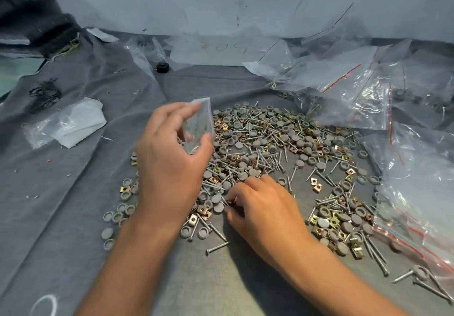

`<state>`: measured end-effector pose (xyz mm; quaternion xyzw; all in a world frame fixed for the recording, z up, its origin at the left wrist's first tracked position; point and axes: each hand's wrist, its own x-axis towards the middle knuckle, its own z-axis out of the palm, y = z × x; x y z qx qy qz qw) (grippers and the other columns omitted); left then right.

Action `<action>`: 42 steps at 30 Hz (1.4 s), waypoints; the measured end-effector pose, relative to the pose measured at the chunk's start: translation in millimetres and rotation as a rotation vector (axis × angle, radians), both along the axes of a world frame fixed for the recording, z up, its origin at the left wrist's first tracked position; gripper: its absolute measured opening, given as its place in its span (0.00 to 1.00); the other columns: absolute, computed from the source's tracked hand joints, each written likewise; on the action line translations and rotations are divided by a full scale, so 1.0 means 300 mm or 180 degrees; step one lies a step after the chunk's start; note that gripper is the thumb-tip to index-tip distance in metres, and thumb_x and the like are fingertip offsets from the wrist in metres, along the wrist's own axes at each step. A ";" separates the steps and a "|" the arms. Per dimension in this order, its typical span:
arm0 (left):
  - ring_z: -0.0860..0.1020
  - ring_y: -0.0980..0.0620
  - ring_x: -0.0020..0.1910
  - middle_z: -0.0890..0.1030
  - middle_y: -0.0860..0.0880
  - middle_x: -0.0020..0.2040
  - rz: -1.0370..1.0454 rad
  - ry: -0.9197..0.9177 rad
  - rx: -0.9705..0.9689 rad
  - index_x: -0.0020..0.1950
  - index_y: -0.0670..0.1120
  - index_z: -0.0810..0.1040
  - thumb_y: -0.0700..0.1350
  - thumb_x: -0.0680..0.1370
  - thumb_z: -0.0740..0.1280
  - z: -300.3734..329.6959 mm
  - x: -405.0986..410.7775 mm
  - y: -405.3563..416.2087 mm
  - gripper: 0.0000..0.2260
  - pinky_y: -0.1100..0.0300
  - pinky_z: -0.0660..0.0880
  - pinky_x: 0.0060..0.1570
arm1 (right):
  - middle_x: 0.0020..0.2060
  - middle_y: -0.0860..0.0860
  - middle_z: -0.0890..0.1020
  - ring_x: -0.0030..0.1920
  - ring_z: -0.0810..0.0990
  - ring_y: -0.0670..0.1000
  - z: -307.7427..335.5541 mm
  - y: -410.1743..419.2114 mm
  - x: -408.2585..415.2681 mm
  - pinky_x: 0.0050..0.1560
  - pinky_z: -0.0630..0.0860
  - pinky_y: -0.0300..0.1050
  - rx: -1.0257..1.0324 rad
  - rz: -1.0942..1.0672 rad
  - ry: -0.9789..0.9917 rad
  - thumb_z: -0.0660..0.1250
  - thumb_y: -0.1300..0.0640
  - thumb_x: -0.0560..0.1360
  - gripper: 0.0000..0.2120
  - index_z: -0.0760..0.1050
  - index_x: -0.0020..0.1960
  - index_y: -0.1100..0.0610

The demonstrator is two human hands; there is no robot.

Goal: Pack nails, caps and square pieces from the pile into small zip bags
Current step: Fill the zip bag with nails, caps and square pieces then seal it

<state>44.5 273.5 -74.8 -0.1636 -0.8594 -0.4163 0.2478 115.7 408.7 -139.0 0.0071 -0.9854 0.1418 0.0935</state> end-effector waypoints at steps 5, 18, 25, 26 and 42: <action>0.74 0.64 0.54 0.78 0.54 0.60 -0.0094 -0.0078 -0.0179 0.66 0.46 0.80 0.41 0.74 0.74 -0.003 -0.007 0.000 0.20 0.78 0.65 0.57 | 0.43 0.49 0.80 0.47 0.77 0.55 0.004 -0.034 -0.006 0.44 0.72 0.50 0.0547 0.0162 -0.0063 0.58 0.51 0.76 0.12 0.79 0.48 0.51; 0.77 0.58 0.48 0.79 0.57 0.58 -0.0519 -0.0247 -0.0484 0.64 0.50 0.81 0.39 0.73 0.75 -0.031 -0.024 -0.010 0.20 0.76 0.68 0.51 | 0.40 0.50 0.75 0.39 0.74 0.54 0.059 0.043 0.062 0.37 0.75 0.49 0.0534 0.0643 0.0113 0.70 0.55 0.77 0.06 0.73 0.47 0.55; 0.73 0.63 0.47 0.77 0.58 0.59 -0.0680 -0.0299 -0.0694 0.65 0.51 0.80 0.40 0.72 0.75 -0.037 -0.023 -0.006 0.21 0.75 0.66 0.54 | 0.45 0.47 0.77 0.47 0.71 0.53 0.029 -0.049 0.074 0.49 0.71 0.51 -0.0181 0.0873 -0.0351 0.59 0.55 0.83 0.02 0.67 0.51 0.50; 0.73 0.63 0.48 0.77 0.59 0.59 -0.0693 -0.0311 -0.0724 0.65 0.51 0.80 0.40 0.72 0.75 -0.037 -0.023 -0.008 0.22 0.76 0.66 0.53 | 0.47 0.46 0.78 0.49 0.72 0.53 0.031 -0.051 0.074 0.50 0.71 0.49 -0.0232 0.0808 -0.0368 0.60 0.53 0.83 0.02 0.68 0.52 0.50; 0.73 0.62 0.48 0.69 0.61 0.60 -0.0963 -0.0386 -0.1122 0.67 0.55 0.75 0.44 0.71 0.77 -0.060 0.002 0.018 0.26 0.69 0.72 0.51 | 0.37 0.40 0.82 0.38 0.82 0.42 0.186 0.150 0.013 0.39 0.75 0.30 -0.1679 0.0433 0.1107 0.77 0.58 0.72 0.06 0.81 0.45 0.52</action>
